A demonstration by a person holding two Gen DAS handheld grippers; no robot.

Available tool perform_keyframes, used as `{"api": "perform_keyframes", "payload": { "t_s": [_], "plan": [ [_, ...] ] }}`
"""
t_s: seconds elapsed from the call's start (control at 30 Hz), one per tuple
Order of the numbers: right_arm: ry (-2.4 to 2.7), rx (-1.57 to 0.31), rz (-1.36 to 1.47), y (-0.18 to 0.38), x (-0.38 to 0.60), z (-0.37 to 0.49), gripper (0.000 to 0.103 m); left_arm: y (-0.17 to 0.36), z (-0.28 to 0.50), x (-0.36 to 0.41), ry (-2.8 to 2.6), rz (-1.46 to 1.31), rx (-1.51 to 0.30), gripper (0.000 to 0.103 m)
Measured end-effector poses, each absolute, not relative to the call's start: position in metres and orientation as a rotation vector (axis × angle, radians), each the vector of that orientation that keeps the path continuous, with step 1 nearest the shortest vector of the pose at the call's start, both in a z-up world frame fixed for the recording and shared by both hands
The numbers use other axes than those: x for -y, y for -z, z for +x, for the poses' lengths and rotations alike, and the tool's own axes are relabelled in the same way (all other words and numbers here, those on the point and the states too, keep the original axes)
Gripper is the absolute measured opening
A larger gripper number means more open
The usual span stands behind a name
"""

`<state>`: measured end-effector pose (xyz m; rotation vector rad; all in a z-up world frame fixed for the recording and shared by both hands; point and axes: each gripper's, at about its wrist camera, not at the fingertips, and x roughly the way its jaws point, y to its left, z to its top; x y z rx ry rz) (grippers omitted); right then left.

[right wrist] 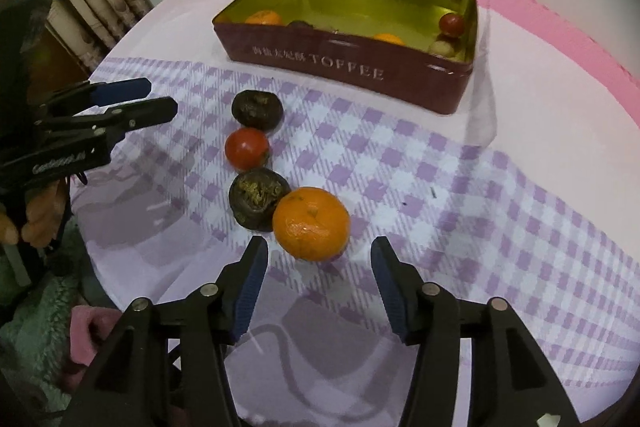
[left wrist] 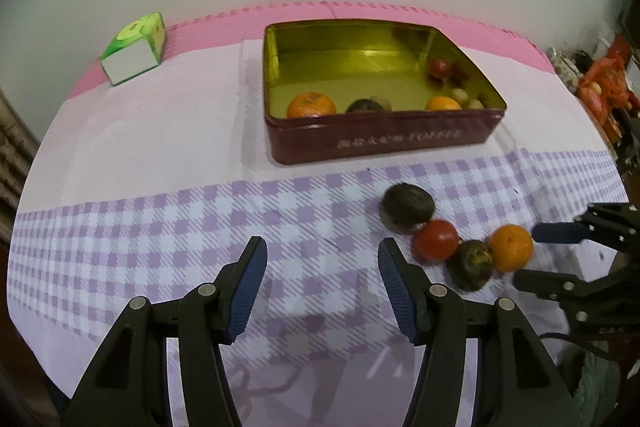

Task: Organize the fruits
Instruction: 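Grasp the tangerine on the cloth with the right tool, then grasp a second dark brown fruit with the left tool while the right holds the tangerine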

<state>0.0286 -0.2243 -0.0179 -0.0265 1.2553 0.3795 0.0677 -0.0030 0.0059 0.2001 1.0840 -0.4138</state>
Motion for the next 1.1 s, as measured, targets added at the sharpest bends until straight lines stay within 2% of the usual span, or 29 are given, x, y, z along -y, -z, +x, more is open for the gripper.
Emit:
{"api": "perform_keyframes", "payload": {
  "t_s": [0.23,0.5,1.1],
  "plan": [
    [-0.386,-1.25,-0.026,0.024,0.216,0.038,0.051,0.001,0.062,0.01,0.436,0.206,-1.103,0.059],
    [-0.389,-1.237,-0.025,0.026,0.211,0.042,0.041,0.005,0.064,0.012,0.442,0.202,-1.111,0.059],
    [-0.186,-1.14,-0.056,0.019,0.245,0.052,0.04,0.003,0.075,0.026,0.469,0.181,-1.126,0.059]
  ]
}}
